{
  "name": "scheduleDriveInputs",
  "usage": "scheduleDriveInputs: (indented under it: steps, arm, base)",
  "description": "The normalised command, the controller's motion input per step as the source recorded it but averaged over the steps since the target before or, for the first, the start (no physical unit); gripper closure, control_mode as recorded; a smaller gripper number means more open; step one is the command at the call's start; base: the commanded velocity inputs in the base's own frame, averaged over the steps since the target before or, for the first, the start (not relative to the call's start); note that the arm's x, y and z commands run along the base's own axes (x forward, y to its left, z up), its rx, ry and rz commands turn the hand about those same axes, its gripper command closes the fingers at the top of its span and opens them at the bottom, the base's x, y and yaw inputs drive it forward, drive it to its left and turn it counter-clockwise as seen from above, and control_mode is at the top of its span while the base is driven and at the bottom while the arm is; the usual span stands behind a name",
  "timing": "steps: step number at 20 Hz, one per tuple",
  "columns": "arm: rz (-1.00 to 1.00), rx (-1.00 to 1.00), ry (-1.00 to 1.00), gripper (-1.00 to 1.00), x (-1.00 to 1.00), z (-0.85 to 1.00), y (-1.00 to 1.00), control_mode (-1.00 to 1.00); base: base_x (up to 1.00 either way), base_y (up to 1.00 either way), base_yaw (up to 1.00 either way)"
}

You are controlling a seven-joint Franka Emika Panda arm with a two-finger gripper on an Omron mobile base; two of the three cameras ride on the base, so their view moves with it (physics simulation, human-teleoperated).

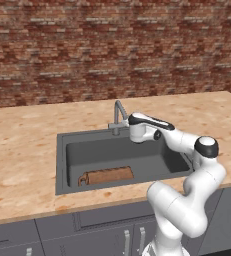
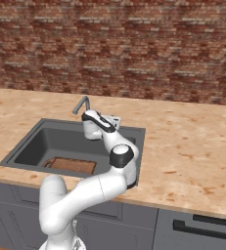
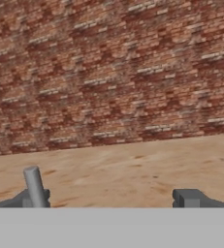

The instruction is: Turn on the sink faucet with hot water and rinse the cutting board for ten seconds, then turn off the faucet. Push the cutting board to reach the water if necessary.

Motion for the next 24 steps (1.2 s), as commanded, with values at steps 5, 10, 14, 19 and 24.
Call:
scheduleDriveInputs:
  steps: [5, 10, 14, 19, 24]
  arm:
    - [0.00, 0.00, 0.00, -1.00, -0.14, 0.00, -0.32, -1.00]
    - [0.00, 0.00, 0.00, -1.00, -0.17, 0.00, -0.33, -1.00]
    - [0.00, 0.00, 0.00, -1.00, -0.13, 0.00, -0.37, -1.00]
    - [0.00, 0.00, 0.00, -1.00, -0.02, 0.00, -0.44, -1.00]
    - [0.00, 0.00, 0.00, -1.00, 0.00, 0.00, -0.65, -1.00]
  base:
    - [0.00, 0.00, 0.00]
    - [0.00, 0.00, 0.00]
    - [0.00, 0.00, 0.00]
    - [0.00, 0.00, 0.00]
    - [0.00, 0.00, 0.00]
